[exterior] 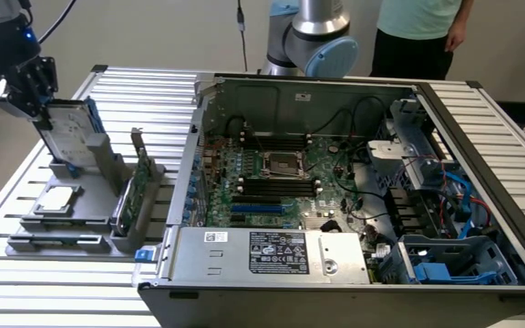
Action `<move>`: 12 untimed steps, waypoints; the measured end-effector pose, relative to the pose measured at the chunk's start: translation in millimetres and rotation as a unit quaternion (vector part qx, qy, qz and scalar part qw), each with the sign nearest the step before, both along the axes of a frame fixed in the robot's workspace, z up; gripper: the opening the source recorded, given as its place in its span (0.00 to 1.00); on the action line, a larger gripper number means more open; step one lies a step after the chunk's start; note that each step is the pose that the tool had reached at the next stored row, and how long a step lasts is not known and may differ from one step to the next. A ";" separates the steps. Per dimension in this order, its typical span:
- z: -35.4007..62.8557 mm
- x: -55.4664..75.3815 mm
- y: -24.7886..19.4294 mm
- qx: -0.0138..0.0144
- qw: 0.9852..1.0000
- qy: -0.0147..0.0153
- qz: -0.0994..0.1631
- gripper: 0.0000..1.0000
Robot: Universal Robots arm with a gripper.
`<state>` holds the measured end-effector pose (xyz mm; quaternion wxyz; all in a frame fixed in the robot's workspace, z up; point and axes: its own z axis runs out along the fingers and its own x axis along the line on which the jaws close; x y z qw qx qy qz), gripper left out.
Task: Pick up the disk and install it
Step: 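Pick up the disk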
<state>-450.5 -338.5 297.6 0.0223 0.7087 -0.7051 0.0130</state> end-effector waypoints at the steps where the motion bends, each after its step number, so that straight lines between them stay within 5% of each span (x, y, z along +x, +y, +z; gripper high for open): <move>1: 1.6 0.0 0.0 0.000 1.000 0.000 0.000 0.32; 12: 24.0 0.0 0.7 0.000 1.000 0.000 0.000 0.32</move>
